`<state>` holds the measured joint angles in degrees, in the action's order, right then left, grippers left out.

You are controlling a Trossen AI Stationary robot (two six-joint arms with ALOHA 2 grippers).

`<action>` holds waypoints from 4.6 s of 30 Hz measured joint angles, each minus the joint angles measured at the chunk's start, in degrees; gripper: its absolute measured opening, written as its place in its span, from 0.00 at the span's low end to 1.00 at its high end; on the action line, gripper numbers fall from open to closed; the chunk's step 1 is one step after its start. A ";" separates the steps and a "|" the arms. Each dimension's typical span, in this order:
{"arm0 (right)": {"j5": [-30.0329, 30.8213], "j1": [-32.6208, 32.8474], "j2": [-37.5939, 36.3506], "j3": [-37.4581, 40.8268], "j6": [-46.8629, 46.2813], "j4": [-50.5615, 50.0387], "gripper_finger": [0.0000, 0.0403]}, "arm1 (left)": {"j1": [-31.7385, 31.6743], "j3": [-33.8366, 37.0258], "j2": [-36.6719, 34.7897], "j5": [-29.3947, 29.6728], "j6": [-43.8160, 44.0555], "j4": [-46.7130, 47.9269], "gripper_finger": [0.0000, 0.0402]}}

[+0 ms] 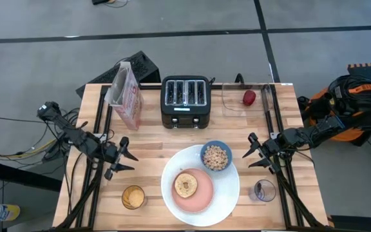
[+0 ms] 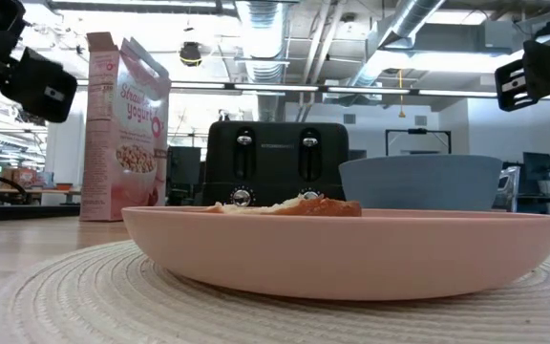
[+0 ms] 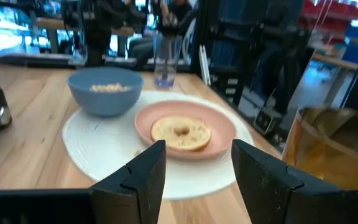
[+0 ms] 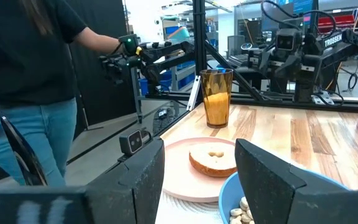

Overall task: Arrange a breakfast setting
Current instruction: Remove the red apple from the transparent bin and put it on the pink plate

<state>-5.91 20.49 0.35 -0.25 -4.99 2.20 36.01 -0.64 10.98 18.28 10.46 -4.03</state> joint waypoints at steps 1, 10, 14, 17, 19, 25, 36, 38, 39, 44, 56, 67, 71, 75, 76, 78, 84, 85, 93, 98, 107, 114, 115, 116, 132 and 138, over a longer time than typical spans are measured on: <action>0.00 0.00 0.01 -0.02 0.00 0.00 0.54 | 0.00 0.00 -1.06 0.04 -0.14 0.00 0.42; 0.00 0.00 0.01 0.00 0.00 0.00 0.54 | 0.00 0.02 -9.78 0.04 -0.11 -0.03 0.42; 0.00 0.01 0.00 -0.01 -0.01 0.00 0.54 | 0.00 0.04 -10.93 0.15 -0.13 -0.35 0.42; 0.13 0.02 0.00 -0.02 0.00 0.02 0.54 | 0.00 0.04 -10.88 0.19 -0.11 -0.12 0.42; 0.89 0.01 -0.02 -0.01 0.00 0.26 0.54 | 0.00 0.07 -10.89 0.22 -0.11 -0.15 0.42; 1.37 0.00 -0.02 0.00 0.00 1.06 0.54 | 0.00 0.07 -10.34 0.37 -0.13 -0.11 0.42; 33.61 -0.41 -0.08 -2.92 -5.83 14.76 0.54 | 0.00 0.09 -10.34 0.35 -0.11 -0.11 0.42; 38.44 -1.33 -0.04 -4.11 -3.88 19.61 0.54 | 0.00 0.09 -10.34 0.35 -0.11 -0.09 0.42; 39.62 -1.91 -0.03 -5.11 -2.13 20.83 0.54 | 0.00 0.09 -10.34 0.35 -0.11 -0.09 0.42; 40.87 -5.13 1.54 -11.70 6.47 20.25 0.54 | 0.00 0.11 -10.34 0.35 -0.11 -0.09 0.42; 62.63 -12.45 21.18 -32.81 7.10 3.34 0.54 | 0.02 0.11 -10.34 0.33 -0.11 -0.07 0.42; 66.16 -24.27 42.57 -51.85 -5.46 -16.85 0.54 | 0.02 0.12 -10.32 0.30 -0.11 -0.07 0.42; 65.68 -29.63 48.21 -55.96 -14.69 -23.94 0.54 | 0.00 0.13 -10.32 0.29 -0.12 -0.07 0.42; 62.90 -35.93 53.06 -57.24 -22.68 -25.92 0.55 | 0.01 0.13 -10.34 0.25 -0.11 -0.07 0.42; 62.07 -37.56 54.30 -57.24 -24.60 -26.29 0.56 | 0.01 0.13 -10.32 0.22 -0.12 -0.07 0.42; 59.83 -40.83 56.74 -57.24 -28.98 -27.88 0.58 | 0.00 0.13 -10.32 0.15 -0.11 -0.07 0.42; 46.77 -50.02 63.71 -57.24 -43.15 -34.60 0.67 | 0.02 0.13 -10.32 0.17 -0.11 -0.07 0.42; 44.05 -51.32 64.74 -57.24 -46.17 -36.49 0.68 | 0.00 0.13 -10.32 0.17 -0.11 -0.07 0.42; 31.57 -57.10 72.27 -57.24 -62.69 -43.58 0.85 | 0.00 0.13 -10.32 0.24 -0.13 -0.07 0.42; 31.12 -58.69 75.19 -57.22 -66.01 -44.88 0.98 | 0.02 0.13 -10.32 0.37 -0.12 -0.07 0.42; 30.10 -63.90 77.90 -57.24 -67.20 -49.65 0.97 | 0.02 0.13 -10.32 0.35 -0.12 -0.07 0.42; 27.57 -66.90 84.25 -57.22 -62.59 -51.06 0.96 | 0.02 0.13 -10.32 0.35 -0.12 -0.07 0.42; 27.47 -66.88 85.47 -57.22 -62.41 -50.99 0.96 | 0.02 0.13 -10.32 0.33 -0.13 -0.07 0.42; 27.47 -66.88 86.55 -57.22 -62.52 -50.97 0.96 | 0.02 0.13 -10.32 0.34 -0.12 -0.07 0.42; 28.97 -69.77 92.81 -57.22 -64.14 -51.05 0.95 | 0.02 0.15 -10.33 0.33 -0.11 -0.07 0.42; 28.72 -72.54 92.81 -57.22 -62.23 -49.80 0.95 | 0.00 0.13 -10.32 0.31 -0.13 -0.09 0.42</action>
<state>22.81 -52.04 93.17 -57.47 -67.22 -47.60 36.01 -0.51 0.67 18.59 10.33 -4.12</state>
